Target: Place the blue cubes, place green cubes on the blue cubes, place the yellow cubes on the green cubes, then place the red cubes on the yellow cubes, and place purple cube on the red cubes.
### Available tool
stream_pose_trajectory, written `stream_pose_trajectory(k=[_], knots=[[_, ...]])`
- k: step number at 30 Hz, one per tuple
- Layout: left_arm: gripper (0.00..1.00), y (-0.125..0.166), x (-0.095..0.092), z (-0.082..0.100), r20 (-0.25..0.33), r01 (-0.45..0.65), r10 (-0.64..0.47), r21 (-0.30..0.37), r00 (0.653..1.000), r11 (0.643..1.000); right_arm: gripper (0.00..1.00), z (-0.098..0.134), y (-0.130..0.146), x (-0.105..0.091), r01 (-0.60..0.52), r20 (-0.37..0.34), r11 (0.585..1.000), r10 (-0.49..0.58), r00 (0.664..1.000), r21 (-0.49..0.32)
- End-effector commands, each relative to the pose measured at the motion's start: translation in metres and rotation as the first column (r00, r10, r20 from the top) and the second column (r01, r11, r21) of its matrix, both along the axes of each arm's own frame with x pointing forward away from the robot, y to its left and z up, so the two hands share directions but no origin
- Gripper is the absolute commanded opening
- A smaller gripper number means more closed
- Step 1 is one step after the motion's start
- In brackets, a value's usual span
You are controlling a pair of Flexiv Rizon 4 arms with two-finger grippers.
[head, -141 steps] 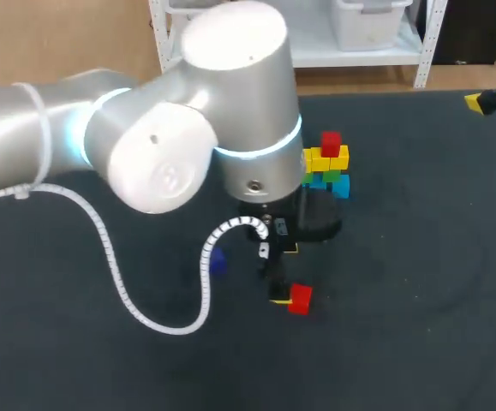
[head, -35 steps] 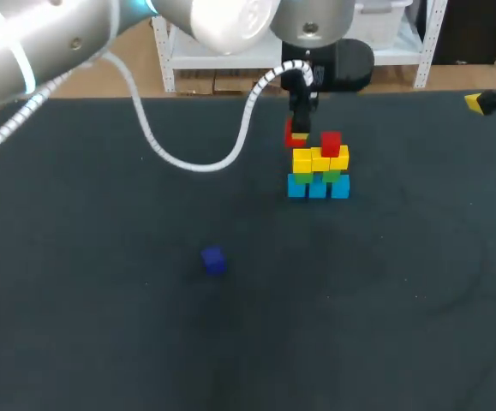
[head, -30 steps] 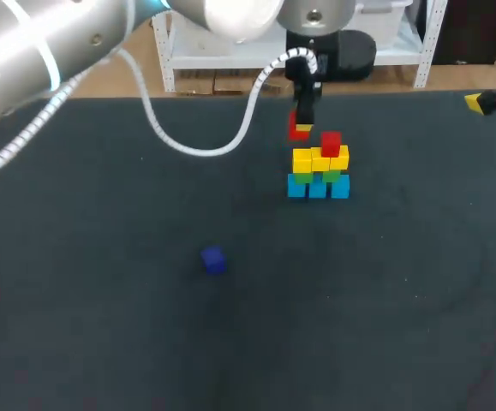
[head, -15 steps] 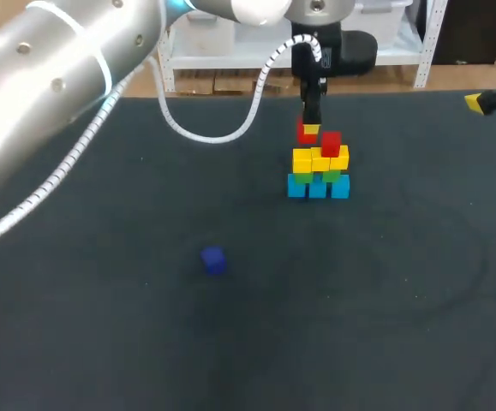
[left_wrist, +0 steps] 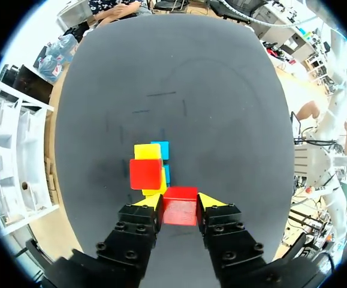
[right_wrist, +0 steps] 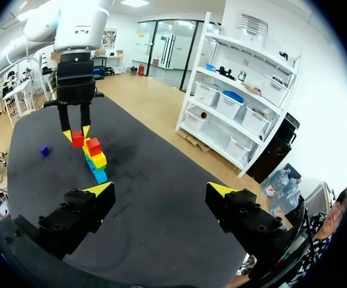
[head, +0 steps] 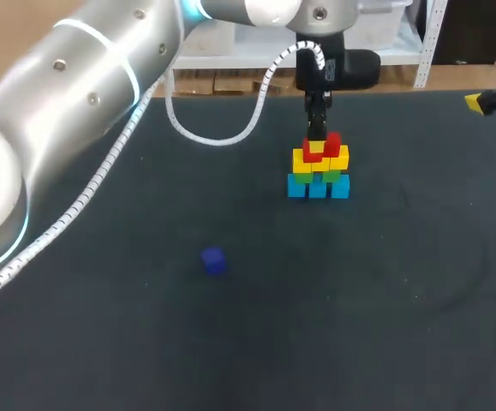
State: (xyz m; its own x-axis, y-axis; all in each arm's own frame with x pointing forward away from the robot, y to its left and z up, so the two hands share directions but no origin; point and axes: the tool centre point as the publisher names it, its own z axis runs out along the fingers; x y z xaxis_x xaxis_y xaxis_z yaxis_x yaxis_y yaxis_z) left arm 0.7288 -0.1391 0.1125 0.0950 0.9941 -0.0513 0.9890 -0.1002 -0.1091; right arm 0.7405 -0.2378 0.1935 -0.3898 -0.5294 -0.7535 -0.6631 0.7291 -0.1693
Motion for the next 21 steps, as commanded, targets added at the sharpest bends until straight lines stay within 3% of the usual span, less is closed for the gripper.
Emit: stream_pose_trajectory(k=[1,9,21], knots=[[0.0,-0.0021,-0.003,0.003,0.025,-0.004,0.004,0.021,1.0,1.0,1.0,0.0002,-0.0005,0.0001,-0.002,-0.001,1.0,0.002,1.0,0.001],[0.0,0.0028,0.0014,-0.0005,0.046,-0.036,0.034,0.03,0.998,0.999,1.0,0.0002,-0.0005,0.0001,-0.002,-0.001,1.0,0.002,1.0,0.001],[0.0,0.004,0.0007,-0.0008,0.121,-0.094,0.087,0.049,0.989,0.994,1.0,0.0002,-0.0005,0.0001,-0.002,-0.001,1.0,0.002,1.0,0.001]])
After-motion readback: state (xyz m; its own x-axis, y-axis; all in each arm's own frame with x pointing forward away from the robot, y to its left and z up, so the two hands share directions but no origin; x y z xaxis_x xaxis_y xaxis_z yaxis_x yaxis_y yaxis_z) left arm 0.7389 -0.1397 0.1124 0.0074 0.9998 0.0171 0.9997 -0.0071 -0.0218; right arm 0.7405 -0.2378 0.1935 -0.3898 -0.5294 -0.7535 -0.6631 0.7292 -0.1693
